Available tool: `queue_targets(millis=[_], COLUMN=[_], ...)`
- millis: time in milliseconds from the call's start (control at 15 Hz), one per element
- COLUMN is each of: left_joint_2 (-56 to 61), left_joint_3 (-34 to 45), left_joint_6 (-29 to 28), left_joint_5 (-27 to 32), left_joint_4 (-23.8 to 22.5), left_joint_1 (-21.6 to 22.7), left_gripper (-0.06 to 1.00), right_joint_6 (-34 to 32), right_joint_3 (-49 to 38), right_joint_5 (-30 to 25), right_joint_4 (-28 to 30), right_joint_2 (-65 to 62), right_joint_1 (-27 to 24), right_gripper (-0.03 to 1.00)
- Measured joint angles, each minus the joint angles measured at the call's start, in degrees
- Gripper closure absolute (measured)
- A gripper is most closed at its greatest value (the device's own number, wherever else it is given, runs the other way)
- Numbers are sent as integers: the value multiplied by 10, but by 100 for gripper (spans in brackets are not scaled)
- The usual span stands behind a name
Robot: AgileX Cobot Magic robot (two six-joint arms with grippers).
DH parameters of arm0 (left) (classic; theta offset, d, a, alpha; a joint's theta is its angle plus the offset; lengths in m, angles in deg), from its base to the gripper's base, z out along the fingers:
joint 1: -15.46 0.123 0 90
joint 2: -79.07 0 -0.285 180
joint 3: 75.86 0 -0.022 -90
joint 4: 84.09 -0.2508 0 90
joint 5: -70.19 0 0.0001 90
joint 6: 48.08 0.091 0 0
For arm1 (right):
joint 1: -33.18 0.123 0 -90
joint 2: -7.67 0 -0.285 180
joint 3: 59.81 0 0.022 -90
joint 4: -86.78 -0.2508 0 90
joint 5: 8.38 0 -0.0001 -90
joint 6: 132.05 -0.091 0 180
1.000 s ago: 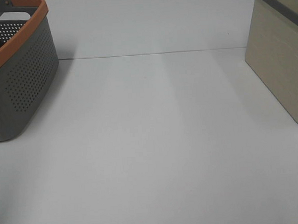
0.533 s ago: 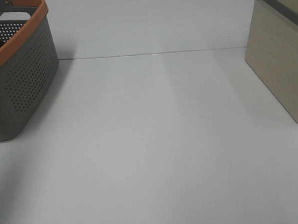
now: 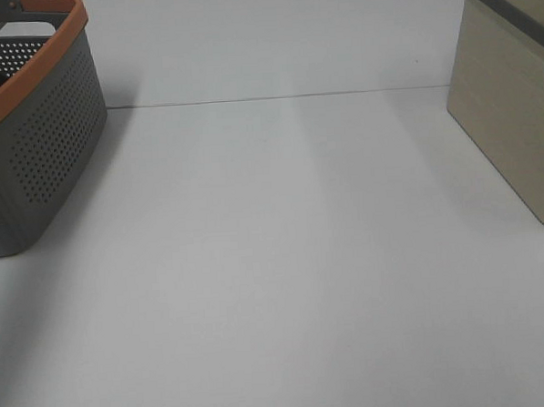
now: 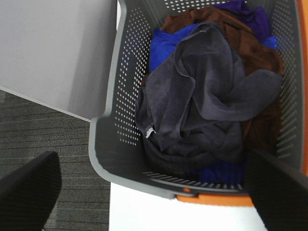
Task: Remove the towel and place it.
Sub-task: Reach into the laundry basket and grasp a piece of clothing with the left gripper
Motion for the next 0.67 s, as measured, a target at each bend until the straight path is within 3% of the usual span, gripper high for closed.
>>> queue_targets(millis=[133,333,400,467,667], left_joint_2=[-50,-137,-165,-224,-309], left_joint_3=[-46,-116,-142,-192,-254], left_joint_6=[24,108,134,190,276], left_joint_5=[6,3,-9,-37,-69], left_joint_4=[5,53,77,138,215], left_joint_1=[22,57,66,81,85], left_gripper=[-3,-3,-3,-2,0], right_joint_6=[0,0,0,0,0], right_joint_3=[0,0,0,0,0], right_joint_5=[0,0,0,0,0], right_joint_4=[0,0,0,0,0], right_joint_2=[0,0,0,0,0], right_joint_1=[0,0,0,0,0], right_gripper=[23,23,23,23,23])
